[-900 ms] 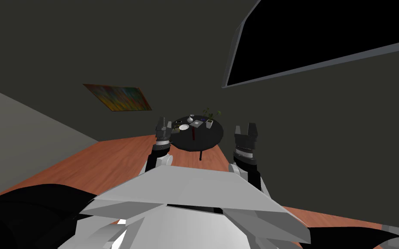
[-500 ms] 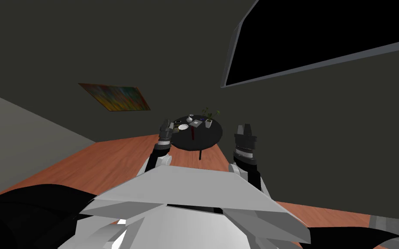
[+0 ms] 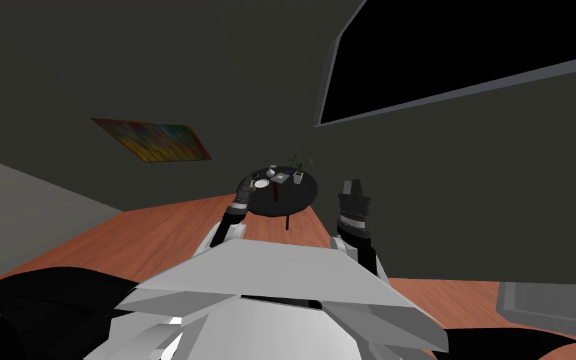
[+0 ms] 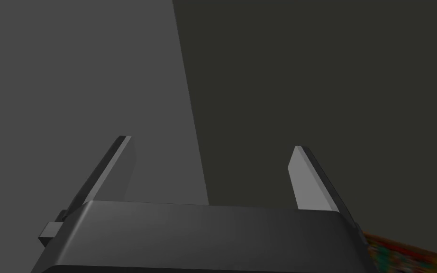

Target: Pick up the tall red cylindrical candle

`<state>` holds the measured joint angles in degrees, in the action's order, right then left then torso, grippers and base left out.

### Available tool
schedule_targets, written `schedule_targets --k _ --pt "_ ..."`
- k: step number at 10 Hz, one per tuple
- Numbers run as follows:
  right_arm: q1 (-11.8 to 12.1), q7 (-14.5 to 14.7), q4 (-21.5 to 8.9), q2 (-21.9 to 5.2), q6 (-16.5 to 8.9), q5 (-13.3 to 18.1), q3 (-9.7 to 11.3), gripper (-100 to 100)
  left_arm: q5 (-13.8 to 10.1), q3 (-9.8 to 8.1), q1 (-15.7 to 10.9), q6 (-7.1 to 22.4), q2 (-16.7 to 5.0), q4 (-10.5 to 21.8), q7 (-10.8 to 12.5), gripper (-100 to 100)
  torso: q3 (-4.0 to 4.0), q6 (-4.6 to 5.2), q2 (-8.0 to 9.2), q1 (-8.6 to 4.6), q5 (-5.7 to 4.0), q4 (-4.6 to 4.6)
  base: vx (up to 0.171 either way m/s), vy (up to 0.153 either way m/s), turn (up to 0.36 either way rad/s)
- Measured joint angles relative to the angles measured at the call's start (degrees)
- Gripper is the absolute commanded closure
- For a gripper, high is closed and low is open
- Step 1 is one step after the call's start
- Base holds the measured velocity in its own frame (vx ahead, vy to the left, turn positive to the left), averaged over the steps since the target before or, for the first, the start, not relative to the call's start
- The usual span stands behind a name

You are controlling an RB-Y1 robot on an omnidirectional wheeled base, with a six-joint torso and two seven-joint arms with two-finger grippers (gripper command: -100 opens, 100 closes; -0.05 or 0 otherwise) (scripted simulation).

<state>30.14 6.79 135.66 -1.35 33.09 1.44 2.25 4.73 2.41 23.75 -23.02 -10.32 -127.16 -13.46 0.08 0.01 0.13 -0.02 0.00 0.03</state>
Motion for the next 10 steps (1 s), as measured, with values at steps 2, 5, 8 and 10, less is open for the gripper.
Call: schedule_targets --k 2,5,8,10 --pt "0.0 0.0 0.0 0.0 0.0 0.0 0.0 0 1.4 -0.59 -1.9 1.4 -1.5 2.8 -2.3 -100 0.01 0.00 0.01 -0.02 -0.01 0.00 -0.041 -0.013 -0.124" --pt "0.0 0.0 0.0 0.0 0.0 0.0 0.0 0 3.6 -1.69 -3.6 3.8 -3.6 6.2 -5.7 -100 0.00 -0.01 0.00 0.01 0.00 0.00 -0.036 -0.012 -0.115" --pt "0.0 0.0 0.0 0.0 0.0 0.0 0.0 0 6.2 -2.27 -5.8 6.1 -4.8 10.4 -9.4 -100 -0.02 -0.02 -0.04 -0.04 -0.01 -0.01 -0.023 -0.019 -0.089" --pt "0.0 0.0 0.0 0.0 0.0 0.0 0.0 0 7.4 -2.32 -6.9 6.8 -5.1 12.7 -10.9 -100 -0.05 -0.02 -0.09 -0.03 -0.01 -0.02 -0.009 -0.022 -0.078"
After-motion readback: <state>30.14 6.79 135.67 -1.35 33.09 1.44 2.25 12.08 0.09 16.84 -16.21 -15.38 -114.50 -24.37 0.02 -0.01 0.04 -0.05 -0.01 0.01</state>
